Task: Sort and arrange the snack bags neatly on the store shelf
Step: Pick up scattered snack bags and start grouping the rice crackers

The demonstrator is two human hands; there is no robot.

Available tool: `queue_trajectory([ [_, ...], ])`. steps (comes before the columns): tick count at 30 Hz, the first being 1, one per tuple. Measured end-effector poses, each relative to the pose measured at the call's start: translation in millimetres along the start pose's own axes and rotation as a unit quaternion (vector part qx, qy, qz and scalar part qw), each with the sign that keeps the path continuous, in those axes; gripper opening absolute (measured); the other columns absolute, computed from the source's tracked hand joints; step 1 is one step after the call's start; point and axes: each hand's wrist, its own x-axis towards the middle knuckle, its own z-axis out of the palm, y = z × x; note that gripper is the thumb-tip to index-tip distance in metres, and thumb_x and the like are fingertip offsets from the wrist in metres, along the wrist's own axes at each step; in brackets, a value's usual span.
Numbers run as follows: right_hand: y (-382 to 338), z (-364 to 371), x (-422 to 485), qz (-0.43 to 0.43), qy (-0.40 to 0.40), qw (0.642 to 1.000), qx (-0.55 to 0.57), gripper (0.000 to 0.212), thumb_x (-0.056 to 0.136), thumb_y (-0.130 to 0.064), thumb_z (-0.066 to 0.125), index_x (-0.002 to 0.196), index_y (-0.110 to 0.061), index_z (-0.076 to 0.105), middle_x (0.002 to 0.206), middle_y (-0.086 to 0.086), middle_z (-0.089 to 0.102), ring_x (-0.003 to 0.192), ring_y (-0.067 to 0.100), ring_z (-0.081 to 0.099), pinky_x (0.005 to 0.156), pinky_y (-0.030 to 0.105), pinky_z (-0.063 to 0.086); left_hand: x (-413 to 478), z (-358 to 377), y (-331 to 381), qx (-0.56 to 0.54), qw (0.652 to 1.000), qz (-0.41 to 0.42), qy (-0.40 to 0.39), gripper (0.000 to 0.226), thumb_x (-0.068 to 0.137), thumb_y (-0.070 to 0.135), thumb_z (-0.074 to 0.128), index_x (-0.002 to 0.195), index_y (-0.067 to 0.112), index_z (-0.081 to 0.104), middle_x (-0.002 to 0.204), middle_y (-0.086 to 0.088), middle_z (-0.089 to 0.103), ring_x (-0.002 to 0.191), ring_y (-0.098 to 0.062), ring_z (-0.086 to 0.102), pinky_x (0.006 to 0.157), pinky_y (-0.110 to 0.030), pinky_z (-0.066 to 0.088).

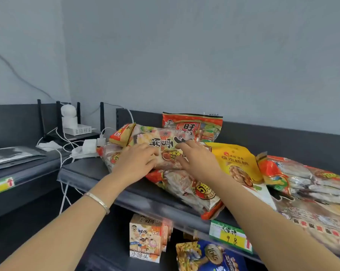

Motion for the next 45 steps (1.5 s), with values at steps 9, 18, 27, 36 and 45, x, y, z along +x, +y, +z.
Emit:
queue_trajectory([
  [9,42.5,24.8,62.5,0.133,-0.021,0.99,0.029,0.045,0.095,-0.032,0.048,0.138,-0.019,0.043,0.139,0.009,0.041,0.127,0.035,0.041,0.094,0.044,0.045,57.3,26.0,-20.6,0.006,1.0,0.002,0.01,0.035,0.093,0.037,0.047,0.128,0.031,0.051,0.135,0.011,0.048,0.126,-0.012,0.043,0.102,-0.037,0.037],
  [18,61.5,40.5,99.8,0.195,-0.071,0.956,0.207,0.057,0.093,-0.032,0.056,0.144,-0.013,0.038,0.147,0.018,0.031,0.129,0.032,0.042,0.102,0.038,0.039,104.4,55.9,-14.9,0.035,0.998,-0.018,-0.041,0.049,0.096,0.049,0.033,0.143,0.036,0.029,0.15,0.008,0.03,0.138,-0.017,0.028,0.111,-0.042,0.023],
  [27,72.6,33.8,109.2,0.355,-0.04,0.807,0.47,0.017,0.091,-0.02,0.063,0.091,-0.01,0.049,0.075,0.006,0.051,0.057,0.015,0.046,0.052,0.025,0.038,97.0,77.5,-21.9,0.058,0.995,-0.083,0.011,0.049,0.097,0.051,0.022,0.144,0.039,0.021,0.152,0.006,0.023,0.142,-0.018,0.016,0.112,-0.057,0.015],
  [36,31.5,29.9,110.0,0.308,0.053,0.847,0.43,0.019,0.096,-0.013,0.051,0.077,-0.014,0.052,0.075,0.007,0.056,0.07,0.023,0.051,0.062,0.033,0.039,103.1,42.5,-31.9,0.016,0.998,-0.044,0.046,0.052,0.097,0.049,0.026,0.146,0.035,0.019,0.153,0.0,0.02,0.142,-0.021,0.014,0.113,-0.055,0.012],
  [45,-7.0,-14.0,77.0,0.283,0.168,0.83,0.451,0.023,0.097,-0.024,0.054,0.075,-0.016,0.054,0.069,0.003,0.057,0.067,0.022,0.053,0.059,0.034,0.039,124.6,-51.7,-33.5,-0.032,0.998,-0.001,-0.048,0.075,0.084,0.069,0.039,0.147,0.031,0.023,0.15,0.0,0.035,0.135,-0.025,0.037,0.105,-0.045,0.032],
])
